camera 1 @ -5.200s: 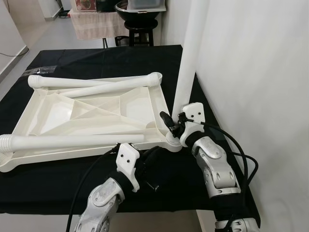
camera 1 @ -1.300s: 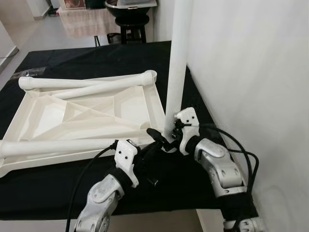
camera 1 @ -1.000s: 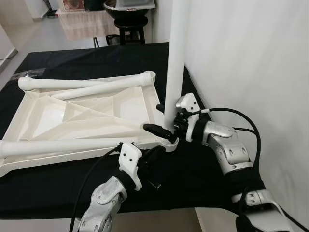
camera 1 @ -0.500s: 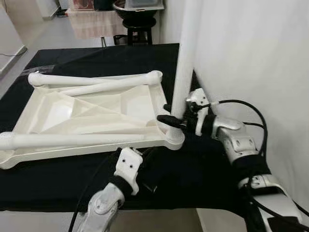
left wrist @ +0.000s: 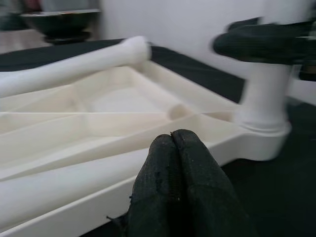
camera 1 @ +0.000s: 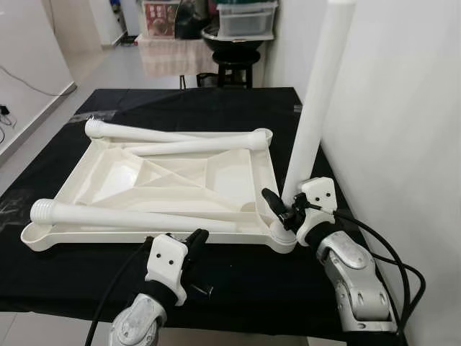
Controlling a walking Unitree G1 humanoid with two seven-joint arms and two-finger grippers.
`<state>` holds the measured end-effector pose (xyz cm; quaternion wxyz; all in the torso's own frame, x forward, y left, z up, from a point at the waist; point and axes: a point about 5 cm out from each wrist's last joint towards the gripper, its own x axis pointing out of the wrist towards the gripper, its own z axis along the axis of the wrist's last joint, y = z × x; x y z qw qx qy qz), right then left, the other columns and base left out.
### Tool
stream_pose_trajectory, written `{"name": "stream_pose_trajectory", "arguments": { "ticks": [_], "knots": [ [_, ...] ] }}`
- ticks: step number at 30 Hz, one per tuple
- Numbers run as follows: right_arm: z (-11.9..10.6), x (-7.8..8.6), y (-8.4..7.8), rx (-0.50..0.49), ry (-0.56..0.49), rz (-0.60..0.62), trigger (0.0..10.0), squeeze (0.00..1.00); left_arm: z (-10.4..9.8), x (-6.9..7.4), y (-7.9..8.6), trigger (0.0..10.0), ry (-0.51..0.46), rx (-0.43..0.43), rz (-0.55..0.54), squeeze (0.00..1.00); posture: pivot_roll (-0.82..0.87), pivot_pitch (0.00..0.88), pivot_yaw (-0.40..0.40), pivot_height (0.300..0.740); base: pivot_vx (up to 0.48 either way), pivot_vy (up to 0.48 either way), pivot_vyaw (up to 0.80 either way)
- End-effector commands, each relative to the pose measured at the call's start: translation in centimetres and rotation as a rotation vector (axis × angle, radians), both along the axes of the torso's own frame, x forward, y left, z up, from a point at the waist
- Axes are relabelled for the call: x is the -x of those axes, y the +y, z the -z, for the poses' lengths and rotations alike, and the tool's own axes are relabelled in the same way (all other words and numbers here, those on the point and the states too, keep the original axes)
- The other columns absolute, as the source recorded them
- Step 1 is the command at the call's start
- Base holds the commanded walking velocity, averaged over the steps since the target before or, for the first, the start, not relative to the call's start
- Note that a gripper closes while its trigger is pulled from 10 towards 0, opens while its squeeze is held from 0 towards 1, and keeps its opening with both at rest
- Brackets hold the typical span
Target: Building children table
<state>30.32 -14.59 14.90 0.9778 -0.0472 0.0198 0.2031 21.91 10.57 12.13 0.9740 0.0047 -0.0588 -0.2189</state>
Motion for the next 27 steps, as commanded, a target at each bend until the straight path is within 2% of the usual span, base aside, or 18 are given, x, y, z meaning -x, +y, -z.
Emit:
{"name": "stream_pose_trajectory", "arguments": {
  "ticks": [1,2,3,7,9,10,11,13,14,17,19,20,21,22,23,27],
  "knots": [
    [2.8,-0.4,-0.9,0.047,0.159,0.024,10.0,0.00,0.5,-0.1,-0.2,10.0,0.036,0.018,0.046,0.00,0.03,0.079,0.005,0.740,0.000,0.000,0.00],
    [2.8,-0.4,-0.9,0.047,0.159,0.024,10.0,0.00,0.5,-0.1,-0.2,10.0,0.036,0.018,0.046,0.00,0.03,0.079,0.005,0.740,0.000,0.000,0.00],
    [0.5,-2.0,0.5,-0.018,0.073,-0.119,10.0,1.00,0.5,0.0,-0.7,10.0,0.055,0.063,0.113,0.00,0.04,0.075,0.003,0.740,0.000,0.000,0.00],
    [-1.1,-3.0,1.0,-0.041,0.017,-0.196,10.0,1.00,0.4,-0.1,-1.0,10.0,0.059,0.084,0.146,0.00,0.04,0.069,0.003,0.740,0.000,0.000,0.00],
    [-1.1,-3.0,1.0,-0.041,0.017,-0.196,10.0,1.00,0.4,-0.1,-1.0,10.0,0.059,0.084,0.146,0.00,0.04,0.069,0.003,0.740,0.000,0.000,0.00],
    [-1.7,-3.7,1.0,-0.036,-0.006,-0.217,10.0,0.40,0.4,0.0,-1.1,10.0,0.059,0.092,0.155,0.00,0.04,0.067,0.004,0.740,0.000,0.000,0.00],
    [-2.5,-4.1,1.0,-0.032,-0.024,-0.265,10.0,0.00,0.3,0.1,-1.2,10.0,0.059,0.099,0.160,0.00,0.04,0.063,0.001,0.740,0.000,0.000,0.00],
    [-3.0,-4.3,0.9,-0.029,-0.037,-0.299,10.0,0.00,0.2,0.1,-1.2,10.0,0.059,0.103,0.163,0.00,0.04,0.063,0.001,0.740,0.000,0.000,0.00],
    [-3.5,-4.5,1.0,-0.035,-0.050,-0.356,10.0,0.00,0.2,0.1,-1.2,10.0,0.060,0.106,0.163,0.00,0.04,0.059,-0.002,0.740,0.000,0.000,0.00],
    [-3.8,-4.5,1.0,-0.039,-0.054,-0.391,10.0,0.00,0.2,0.1,-1.3,10.0,0.061,0.109,0.165,0.00,0.05,0.058,-0.003,0.740,0.000,0.000,0.00],
    [-4.2,-5.0,0.8,-0.040,-0.043,-0.489,10.0,0.00,0.3,0.0,-1.3,10.0,0.067,0.122,0.174,0.00,0.05,0.052,-0.009,0.740,0.000,0.000,0.00],
    [-4.2,-5.0,0.8,-0.040,-0.043,-0.489,10.0,0.00,0.3,0.0,-1.3,10.0,0.067,0.122,0.174,0.00,0.05,0.052,-0.009,0.740,0.000,0.000,0.00],
    [-4.2,-5.1,0.8,-0.029,-0.025,-0.562,10.0,0.00,0.3,-0.1,-1.3,10.0,0.072,0.133,0.177,0.00,0.05,0.049,-0.013,0.740,0.000,0.000,0.00],
    [-4.2,-5.3,0.6,-0.022,-0.014,-0.613,2.4,0.00,0.4,-0.1,-1.3,10.0,0.076,0.142,0.178,0.00,0.05,0.048,-0.013,0.740,0.000,0.000,0.00],
    [-4.0,-5.6,0.4,-0.017,0.008,-0.633,0.0,0.00,0.4,-0.2,-1.3,10.0,0.079,0.149,0.181,0.00,0.06,0.046,-0.016,0.740,0.000,0.000,0.00],
    [-3.6,-6.1,0.0,0.003,0.049,-0.638,0.0,0.00,0.5,-0.3,-1.3,10.0,0.083,0.156,0.183,0.00,0.06,0.043,-0.019,0.740,0.000,0.000,0.00]
  ]
}}
